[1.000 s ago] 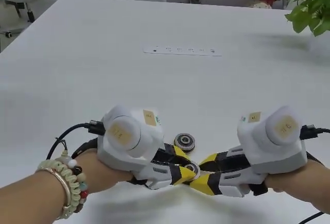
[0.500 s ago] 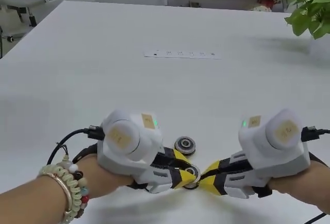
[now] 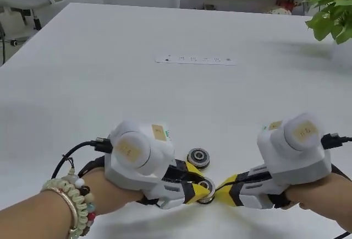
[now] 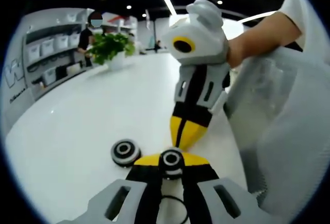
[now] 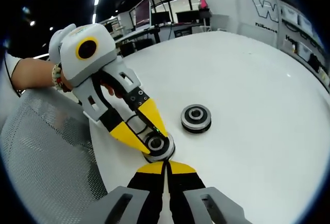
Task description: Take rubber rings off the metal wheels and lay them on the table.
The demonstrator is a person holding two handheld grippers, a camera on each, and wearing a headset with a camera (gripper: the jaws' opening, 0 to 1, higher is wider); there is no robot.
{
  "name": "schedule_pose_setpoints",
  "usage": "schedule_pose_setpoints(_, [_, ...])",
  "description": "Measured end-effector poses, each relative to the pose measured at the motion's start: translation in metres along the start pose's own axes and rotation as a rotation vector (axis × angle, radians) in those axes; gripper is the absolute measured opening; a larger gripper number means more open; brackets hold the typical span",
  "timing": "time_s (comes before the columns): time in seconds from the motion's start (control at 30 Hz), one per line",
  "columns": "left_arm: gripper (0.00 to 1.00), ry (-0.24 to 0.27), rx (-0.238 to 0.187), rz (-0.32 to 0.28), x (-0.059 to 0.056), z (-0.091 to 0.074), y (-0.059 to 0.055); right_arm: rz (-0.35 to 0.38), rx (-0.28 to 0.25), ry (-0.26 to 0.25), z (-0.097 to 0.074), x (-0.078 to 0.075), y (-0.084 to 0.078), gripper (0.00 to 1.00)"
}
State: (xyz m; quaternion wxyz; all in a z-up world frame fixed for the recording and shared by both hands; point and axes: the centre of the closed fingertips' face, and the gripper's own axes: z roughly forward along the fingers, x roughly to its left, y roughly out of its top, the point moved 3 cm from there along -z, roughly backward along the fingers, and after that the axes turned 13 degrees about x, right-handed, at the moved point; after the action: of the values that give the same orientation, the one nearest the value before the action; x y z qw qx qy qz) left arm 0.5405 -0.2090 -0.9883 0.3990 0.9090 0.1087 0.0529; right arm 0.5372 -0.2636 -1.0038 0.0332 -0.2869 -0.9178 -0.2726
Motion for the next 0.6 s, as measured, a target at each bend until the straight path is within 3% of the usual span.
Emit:
schedule_pose_setpoints(0.13, [0.14,0.001,0.001,-0.004,0.0006,0.0002,-0.0002,0.036,-0.005,0.008,-0.0016,-0.0004,0.0002,0.00])
schedule_pose_setpoints(0.3, [0.14,0.000,0.001,-0.004,0.0006,0.0003,-0.0001,0.162,-0.011,0.053,-0.0046,-0.0016,-0.0008,0.00])
schedule_pose_setpoints(0.4, [0.14,0.001,0.001,-0.004,0.0007,0.0005,-0.0001,0.218,-0.067,0.084,-0.0092,-0.0026,0.0053,0.00])
schedule_pose_setpoints(0.43, [0.14,0.001,0.001,-0.004,0.0007,0.0005,-0.0001,0.226,-0.088,0.099,-0.0104,-0.0020,0.0079,0.00])
schedule_pose_setpoints(0.53, [0.14,0.003,0.003,-0.004,0.0008,0.0005,-0.0002,0.200,-0.072,0.082,-0.0095,-0.0018,0.0055,0.00])
schedule_pose_setpoints(0.6, [0.14,0.004,0.003,-0.004,0.0008,0.0005,-0.0004,0.234,-0.073,0.098,-0.0089,-0.0023,0.0057,0.00])
